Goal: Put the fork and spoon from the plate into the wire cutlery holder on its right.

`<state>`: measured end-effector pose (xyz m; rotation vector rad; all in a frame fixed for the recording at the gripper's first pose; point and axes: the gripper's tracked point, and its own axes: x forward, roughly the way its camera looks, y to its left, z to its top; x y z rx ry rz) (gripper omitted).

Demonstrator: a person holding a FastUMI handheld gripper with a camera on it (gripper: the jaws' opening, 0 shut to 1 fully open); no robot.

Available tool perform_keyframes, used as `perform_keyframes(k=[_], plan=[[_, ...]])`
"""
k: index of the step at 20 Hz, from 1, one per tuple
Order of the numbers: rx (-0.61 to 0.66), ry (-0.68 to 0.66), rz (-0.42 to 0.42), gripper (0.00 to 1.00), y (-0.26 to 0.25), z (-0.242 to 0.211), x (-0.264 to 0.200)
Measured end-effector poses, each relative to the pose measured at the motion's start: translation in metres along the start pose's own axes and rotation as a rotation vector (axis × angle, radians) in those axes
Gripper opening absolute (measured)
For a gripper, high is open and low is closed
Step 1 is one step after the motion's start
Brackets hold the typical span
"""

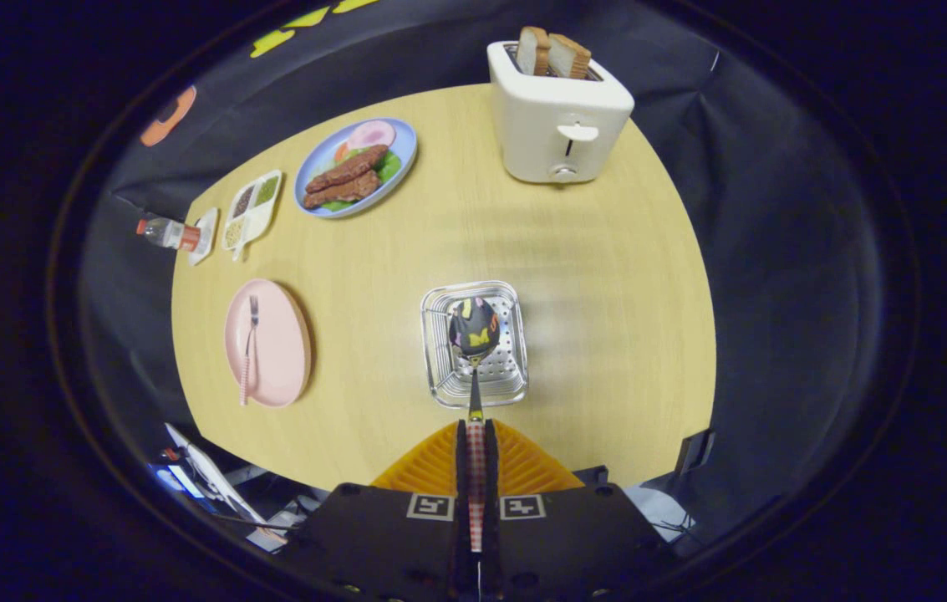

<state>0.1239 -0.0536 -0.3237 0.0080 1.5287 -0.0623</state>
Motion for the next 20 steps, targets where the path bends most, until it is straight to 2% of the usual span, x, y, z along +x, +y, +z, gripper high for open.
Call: perform_keyframes(k=[4,11,15,20], plan=[[0.005,0.092,0.001,0.06,0.001,0.01,0.021],[-0.017,0.163,0.009,0.07,0.004,0.018,0.043],[-0.057,0.141,0.005,0.08,0.006,0.019,0.041],[-0.037,0.136,-0.008,0.08,0.006,0.014,0.033]])
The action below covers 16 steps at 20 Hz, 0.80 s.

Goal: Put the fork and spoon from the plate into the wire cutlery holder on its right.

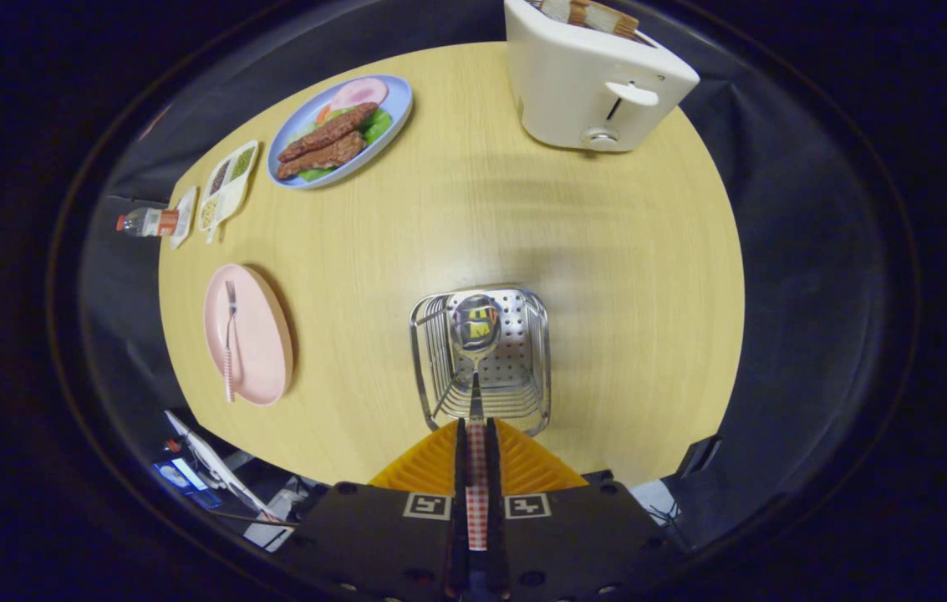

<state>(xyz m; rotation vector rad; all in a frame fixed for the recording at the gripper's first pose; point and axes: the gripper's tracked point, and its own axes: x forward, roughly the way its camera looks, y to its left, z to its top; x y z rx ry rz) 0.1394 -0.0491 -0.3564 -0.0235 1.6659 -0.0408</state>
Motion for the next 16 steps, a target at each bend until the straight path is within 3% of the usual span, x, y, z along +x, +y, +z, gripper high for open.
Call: perform_keyframes(k=[8,13,16], plan=[[0.074,-0.095,0.002,0.09,0.008,0.013,0.001],[0.087,-0.252,0.015,0.24,0.023,0.018,-0.024],[0.074,-0.38,0.036,0.25,0.039,0.023,-0.045]])
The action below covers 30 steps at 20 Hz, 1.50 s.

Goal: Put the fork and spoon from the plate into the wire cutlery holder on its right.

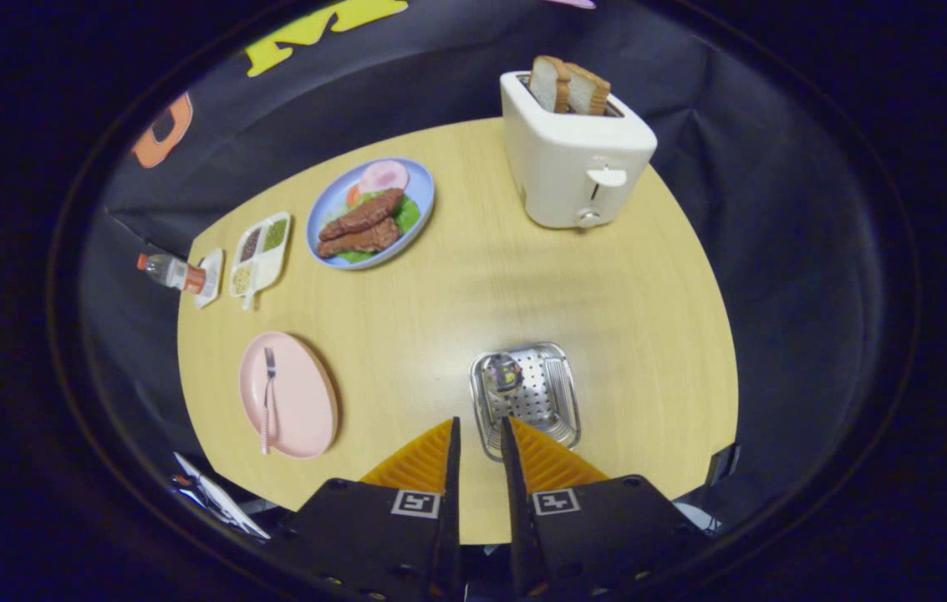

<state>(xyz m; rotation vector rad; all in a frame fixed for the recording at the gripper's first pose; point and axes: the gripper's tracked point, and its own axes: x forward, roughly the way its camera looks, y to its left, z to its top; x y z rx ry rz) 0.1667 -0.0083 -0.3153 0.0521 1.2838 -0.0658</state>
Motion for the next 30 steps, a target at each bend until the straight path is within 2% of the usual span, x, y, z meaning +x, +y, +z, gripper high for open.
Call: perform_keyframes(k=[3,4,7,11,17,18,25,30], plan=[[-0.047,-0.204,0.002,0.29,0.018,0.018,-0.025],[-0.065,-0.258,0.014,0.34,0.028,0.02,-0.034],[-0.116,-0.347,0.059,0.42,0.066,0.009,-0.051],[-0.163,-0.395,0.095,0.57,0.114,-0.012,-0.048],[-0.163,-0.441,0.104,0.93,0.166,-0.034,-0.027],[-0.16,-0.438,0.105,0.96,0.173,-0.038,-0.023],[-0.194,-0.359,0.106,0.96,0.231,-0.074,0.022],[-0.143,-0.272,0.104,0.96,0.261,-0.097,0.066]])
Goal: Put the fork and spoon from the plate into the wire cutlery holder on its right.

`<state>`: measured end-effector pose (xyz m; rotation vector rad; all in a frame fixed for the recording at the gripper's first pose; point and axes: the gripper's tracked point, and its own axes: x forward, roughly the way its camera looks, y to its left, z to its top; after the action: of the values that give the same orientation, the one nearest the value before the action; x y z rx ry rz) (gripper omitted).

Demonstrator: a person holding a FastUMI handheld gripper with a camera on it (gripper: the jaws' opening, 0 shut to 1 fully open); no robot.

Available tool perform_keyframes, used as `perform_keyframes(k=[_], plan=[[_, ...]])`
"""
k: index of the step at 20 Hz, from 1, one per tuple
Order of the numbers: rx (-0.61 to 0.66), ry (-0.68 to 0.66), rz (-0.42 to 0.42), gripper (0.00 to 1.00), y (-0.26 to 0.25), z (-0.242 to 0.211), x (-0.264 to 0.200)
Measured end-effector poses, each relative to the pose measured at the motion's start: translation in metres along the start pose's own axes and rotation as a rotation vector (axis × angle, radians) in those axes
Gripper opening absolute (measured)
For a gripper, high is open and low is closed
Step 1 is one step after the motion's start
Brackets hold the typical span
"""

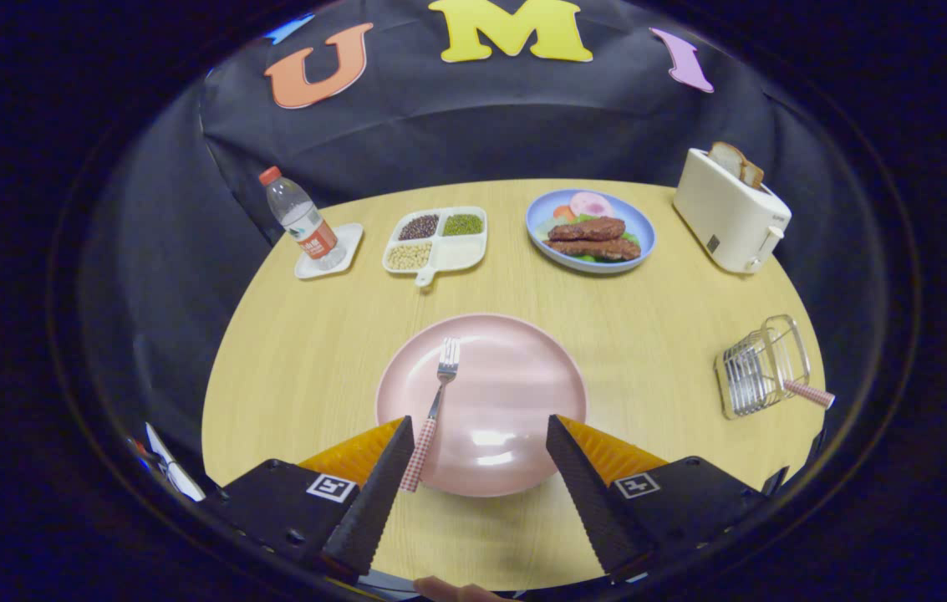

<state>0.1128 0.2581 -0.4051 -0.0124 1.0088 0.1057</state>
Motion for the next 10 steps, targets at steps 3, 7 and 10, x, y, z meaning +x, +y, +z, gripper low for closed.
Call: perform_keyframes(k=[3,7,10], plan=[[0.027,0.015,-0.018,0.94,0.013,-0.013,0.019],[0.02,0.015,-0.04,0.92,0.027,-0.021,0.039],[0.053,0.019,-0.087,0.83,0.032,-0.019,0.058]])
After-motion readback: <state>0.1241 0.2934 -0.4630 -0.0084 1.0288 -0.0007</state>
